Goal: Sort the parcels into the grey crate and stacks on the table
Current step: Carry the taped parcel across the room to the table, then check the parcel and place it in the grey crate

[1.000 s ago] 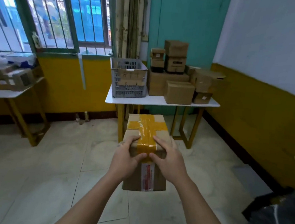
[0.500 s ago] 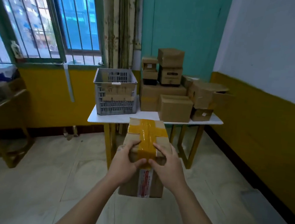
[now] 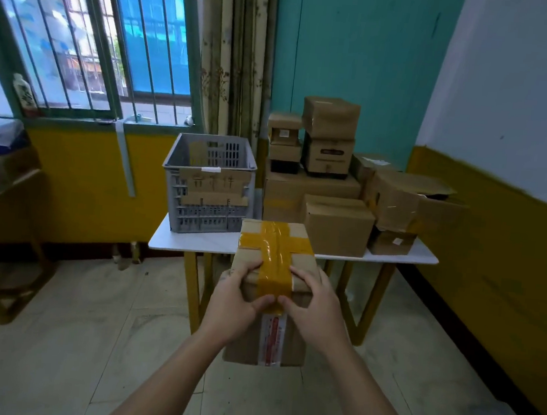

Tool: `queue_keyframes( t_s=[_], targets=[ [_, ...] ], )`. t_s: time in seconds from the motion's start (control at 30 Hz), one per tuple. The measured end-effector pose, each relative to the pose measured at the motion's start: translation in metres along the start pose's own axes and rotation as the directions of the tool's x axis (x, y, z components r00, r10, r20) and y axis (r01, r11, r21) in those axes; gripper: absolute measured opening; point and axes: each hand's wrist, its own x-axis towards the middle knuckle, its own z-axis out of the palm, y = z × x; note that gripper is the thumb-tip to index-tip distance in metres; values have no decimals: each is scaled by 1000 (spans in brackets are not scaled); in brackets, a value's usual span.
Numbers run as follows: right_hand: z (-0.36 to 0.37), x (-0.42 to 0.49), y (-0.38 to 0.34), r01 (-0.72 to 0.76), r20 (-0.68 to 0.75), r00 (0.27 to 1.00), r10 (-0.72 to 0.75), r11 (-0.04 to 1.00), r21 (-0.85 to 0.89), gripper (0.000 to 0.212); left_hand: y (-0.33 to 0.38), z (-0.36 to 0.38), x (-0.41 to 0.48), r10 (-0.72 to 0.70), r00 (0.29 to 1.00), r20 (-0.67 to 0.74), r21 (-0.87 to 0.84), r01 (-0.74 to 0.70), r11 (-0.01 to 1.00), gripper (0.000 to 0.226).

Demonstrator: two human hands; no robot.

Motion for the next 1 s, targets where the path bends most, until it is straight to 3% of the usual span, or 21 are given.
queue_keyframes(
  t_s=[0.5,0.67,1.0],
  targets=[
    [53,189,39,-39,2,999,39,999,24,56,-61,15,194,-29,999,45,-62,32,998,67],
    [60,224,54,-91,21,996,91,995,37,53,-71,22,229,-77,994,78,-50,81,995,65],
    [49,304,96,-97,137,987,83,991,94,44,-80,43,288,-141,990,15,6,141,990,59]
  ],
)
